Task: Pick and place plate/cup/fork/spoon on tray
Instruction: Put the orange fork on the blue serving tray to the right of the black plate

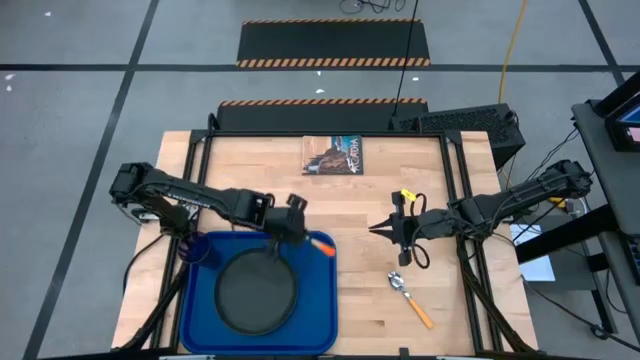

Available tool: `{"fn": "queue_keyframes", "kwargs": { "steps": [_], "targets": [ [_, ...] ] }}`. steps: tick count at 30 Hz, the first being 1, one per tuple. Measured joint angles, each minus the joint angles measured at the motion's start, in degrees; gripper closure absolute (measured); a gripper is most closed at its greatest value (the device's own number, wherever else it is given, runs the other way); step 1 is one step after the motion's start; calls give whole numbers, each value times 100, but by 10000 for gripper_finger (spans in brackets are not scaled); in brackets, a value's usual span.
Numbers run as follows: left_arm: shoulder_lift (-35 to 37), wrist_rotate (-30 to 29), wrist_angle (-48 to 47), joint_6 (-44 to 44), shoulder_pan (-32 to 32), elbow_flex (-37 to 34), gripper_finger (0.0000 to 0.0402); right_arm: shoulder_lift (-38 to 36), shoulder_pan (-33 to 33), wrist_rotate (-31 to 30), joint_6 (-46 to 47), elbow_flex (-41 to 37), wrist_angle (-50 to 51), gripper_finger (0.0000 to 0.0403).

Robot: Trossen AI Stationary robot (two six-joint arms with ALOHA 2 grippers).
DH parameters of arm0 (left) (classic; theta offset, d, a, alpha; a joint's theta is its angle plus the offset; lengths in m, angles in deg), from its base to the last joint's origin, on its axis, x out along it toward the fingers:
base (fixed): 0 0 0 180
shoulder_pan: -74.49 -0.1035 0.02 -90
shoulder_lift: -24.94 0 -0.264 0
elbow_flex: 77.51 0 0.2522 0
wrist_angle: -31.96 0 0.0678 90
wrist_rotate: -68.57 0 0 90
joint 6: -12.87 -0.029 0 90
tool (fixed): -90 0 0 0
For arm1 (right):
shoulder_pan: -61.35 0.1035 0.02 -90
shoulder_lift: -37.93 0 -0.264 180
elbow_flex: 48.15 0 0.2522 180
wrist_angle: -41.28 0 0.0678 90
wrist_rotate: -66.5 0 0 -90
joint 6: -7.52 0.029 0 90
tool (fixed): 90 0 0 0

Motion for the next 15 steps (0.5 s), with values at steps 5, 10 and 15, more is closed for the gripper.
{"fn": "queue_keyframes", "kwargs": {
  "steps": [5,10,15],
  "targets": [
    [-66,48,351,-933,471,0,389,0,0,0,437,-1,484,387],
    [-234,352,1114,-1668,753,9,389,0,0,0,1017,0,808,387],
    [-446,847,1638,-2043,857,22,386,13,12,15,1552,1,994,387]
  ]
}}
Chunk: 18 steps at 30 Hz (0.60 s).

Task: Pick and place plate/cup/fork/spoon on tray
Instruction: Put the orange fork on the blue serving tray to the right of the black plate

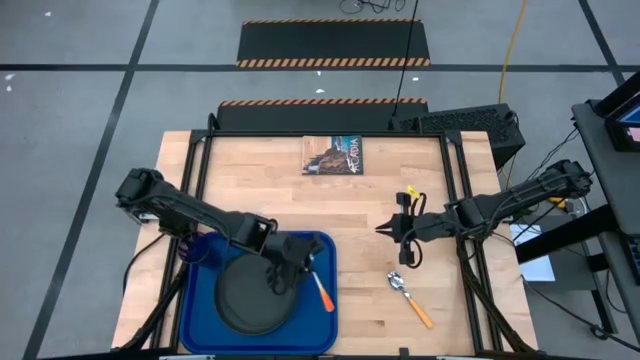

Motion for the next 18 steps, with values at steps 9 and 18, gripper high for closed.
{"fn": "queue_keyframes", "kwargs": {
  "steps": [9,18],
  "targets": [
    [-588,256,526,-1030,160,-2,390,128,235,-3,255,-2,-2,387],
    [-1115,644,425,-1714,232,60,382,295,263,-20,116,-10,-176,387]
  ]
}}
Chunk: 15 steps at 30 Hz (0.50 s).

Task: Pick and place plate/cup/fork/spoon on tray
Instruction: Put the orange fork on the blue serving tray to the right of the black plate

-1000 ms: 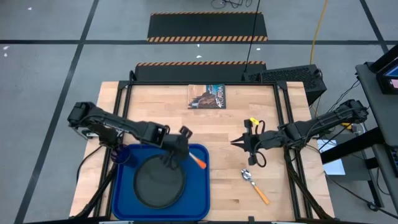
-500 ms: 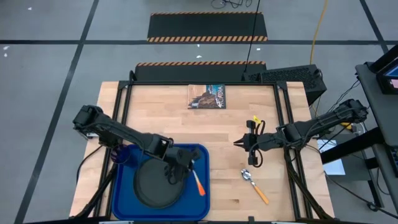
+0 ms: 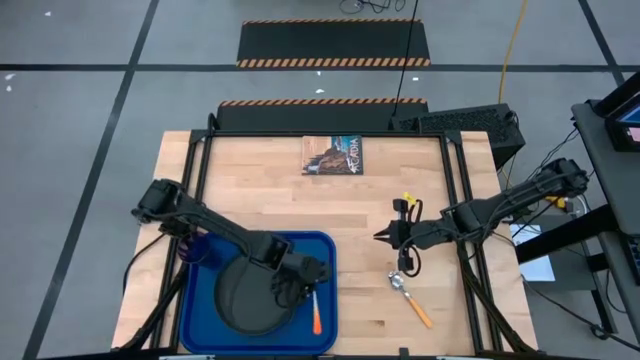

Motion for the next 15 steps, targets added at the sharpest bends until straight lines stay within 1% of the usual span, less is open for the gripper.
{"fn": "queue_keyframes", "kwargs": {
  "steps": [1,3,6,8,10,12,15],
  "targets": [
    [-16,-2,-118,-41,5,-18,382,39,-13,-3,-29,2,-62,387],
    [-121,18,54,-157,7,4,384,61,-23,-17,-67,11,-71,387],
    [-191,105,-219,-262,10,-27,385,140,-47,-8,-173,10,-189,387],
    [-246,142,-105,-370,10,2,382,164,-54,-5,-224,4,-155,387],
    [-255,147,-319,-391,-1,-16,380,216,-82,0,-303,4,-304,387],
    [-309,161,-211,-451,-1,-3,380,232,-95,-5,-374,8,-314,387],
    [-315,199,-353,-489,2,-16,383,232,-123,1,-425,6,-367,387]
  ]
}}
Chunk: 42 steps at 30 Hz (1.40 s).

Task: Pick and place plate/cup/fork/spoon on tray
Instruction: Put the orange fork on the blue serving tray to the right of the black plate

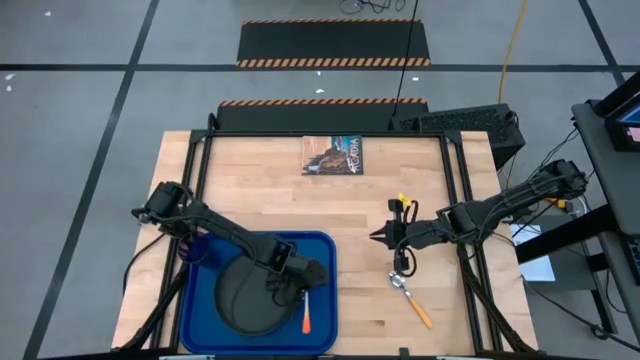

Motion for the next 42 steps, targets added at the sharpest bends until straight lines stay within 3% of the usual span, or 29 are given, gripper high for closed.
{"fn": "queue_keyframes", "kwargs": {
  "steps": [28,42],
  "targets": [
    [-105,198,-73,-82,0,4,367,4,-1,2,2,-2,41,387],
    [-105,12,105,13,4,4,288,4,-1,4,2,-2,44,387]
  ]
}}
